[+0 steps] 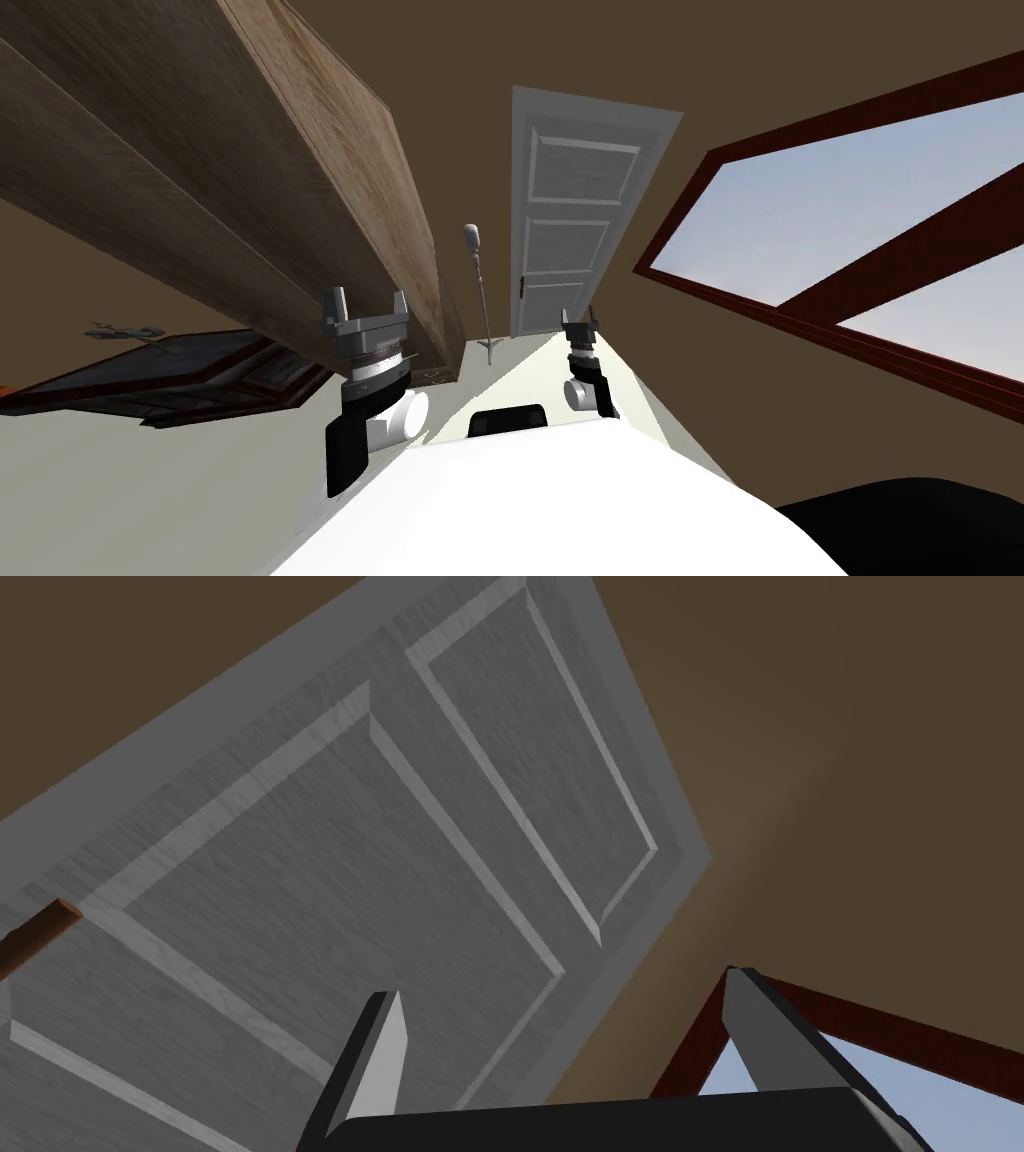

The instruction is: Pull the door open

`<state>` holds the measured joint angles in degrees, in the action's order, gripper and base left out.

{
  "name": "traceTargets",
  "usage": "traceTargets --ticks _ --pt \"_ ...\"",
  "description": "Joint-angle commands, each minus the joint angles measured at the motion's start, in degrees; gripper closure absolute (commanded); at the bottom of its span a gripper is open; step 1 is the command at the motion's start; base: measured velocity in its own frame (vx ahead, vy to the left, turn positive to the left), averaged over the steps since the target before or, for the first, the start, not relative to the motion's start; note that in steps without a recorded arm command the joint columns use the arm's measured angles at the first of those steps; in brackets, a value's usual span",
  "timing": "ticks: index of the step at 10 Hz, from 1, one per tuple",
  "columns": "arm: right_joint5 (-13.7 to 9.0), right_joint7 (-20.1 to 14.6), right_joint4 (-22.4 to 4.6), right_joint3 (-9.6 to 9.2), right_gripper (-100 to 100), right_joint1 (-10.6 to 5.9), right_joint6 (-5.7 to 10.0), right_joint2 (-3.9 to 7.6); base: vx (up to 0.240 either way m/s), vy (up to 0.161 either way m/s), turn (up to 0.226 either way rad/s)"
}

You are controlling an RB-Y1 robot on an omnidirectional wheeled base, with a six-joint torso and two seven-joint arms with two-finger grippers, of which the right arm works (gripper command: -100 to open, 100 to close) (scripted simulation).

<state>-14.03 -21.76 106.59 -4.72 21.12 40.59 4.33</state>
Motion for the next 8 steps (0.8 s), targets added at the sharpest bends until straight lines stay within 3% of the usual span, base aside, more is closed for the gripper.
traceTargets --ticks 1,7,8 --pt "-2.0 -2.3 -2.9 -0.14 -100 -0.46 1.02 0.52 0.086 -0.036 0.213" --pt "-9.6 -9.6 -12.6 -0.44 -100 -3.24 2.95 1.87 0.094 -0.032 0.203" --pt "-9.6 -9.6 -12.9 -0.44 -100 -3.24 2.95 1.87 0.058 -0.036 0.050"
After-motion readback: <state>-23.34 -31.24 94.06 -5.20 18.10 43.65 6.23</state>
